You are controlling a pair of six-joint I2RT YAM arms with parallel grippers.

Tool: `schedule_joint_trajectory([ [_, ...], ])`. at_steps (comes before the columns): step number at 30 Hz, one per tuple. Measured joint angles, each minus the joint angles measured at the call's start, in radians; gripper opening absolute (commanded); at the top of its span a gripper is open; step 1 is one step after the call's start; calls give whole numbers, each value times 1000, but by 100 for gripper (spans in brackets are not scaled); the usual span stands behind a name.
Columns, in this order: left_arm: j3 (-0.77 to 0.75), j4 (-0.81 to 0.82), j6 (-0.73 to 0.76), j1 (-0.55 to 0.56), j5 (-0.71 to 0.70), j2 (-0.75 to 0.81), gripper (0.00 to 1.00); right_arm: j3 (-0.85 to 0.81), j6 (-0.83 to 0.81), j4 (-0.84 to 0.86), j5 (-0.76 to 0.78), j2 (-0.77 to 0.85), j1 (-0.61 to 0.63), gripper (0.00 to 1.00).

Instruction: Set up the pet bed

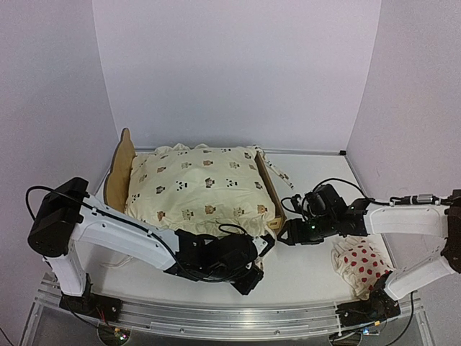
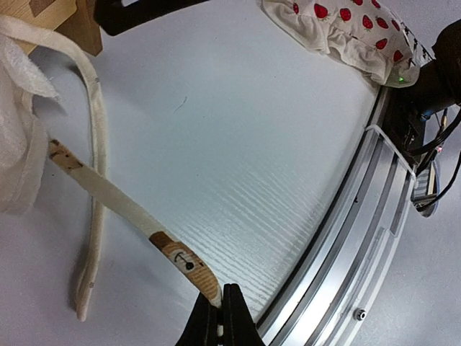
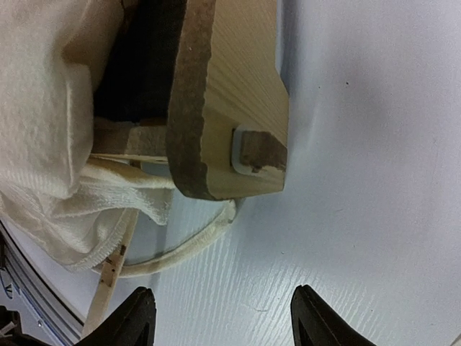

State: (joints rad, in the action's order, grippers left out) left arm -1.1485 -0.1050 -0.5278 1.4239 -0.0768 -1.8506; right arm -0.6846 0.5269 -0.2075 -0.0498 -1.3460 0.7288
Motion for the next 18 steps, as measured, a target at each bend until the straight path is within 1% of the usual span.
schedule_joint_trajectory([
  [3,-47,4,-10,0,18,-51,4,2,6,18,0,2,0,65],
  [4,-61,3,-15,-1,25,-72,6,6,8,24,0,5,0,64],
  [5,-74,3,-18,-3,32,-92,10,10,9,27,1,8,0,64],
  [8,-122,-1,-30,-6,56,-163,39,20,9,28,1,21,0,62],
  [9,-130,-2,-35,-8,69,-177,46,23,9,29,0,25,0,62],
  [11,-136,-13,-35,-10,96,-188,71,26,6,32,1,31,0,61],
  [12,-136,-19,-36,-10,108,-187,80,27,3,33,1,32,0,61],
  [13,-136,-23,-37,-10,117,-183,82,28,-2,36,1,32,0,61],
  [15,-136,-39,-44,-10,137,-166,83,30,-11,42,0,32,0,61],
  [18,-136,-88,-46,-9,136,-118,79,37,-36,64,-3,32,0,60],
])
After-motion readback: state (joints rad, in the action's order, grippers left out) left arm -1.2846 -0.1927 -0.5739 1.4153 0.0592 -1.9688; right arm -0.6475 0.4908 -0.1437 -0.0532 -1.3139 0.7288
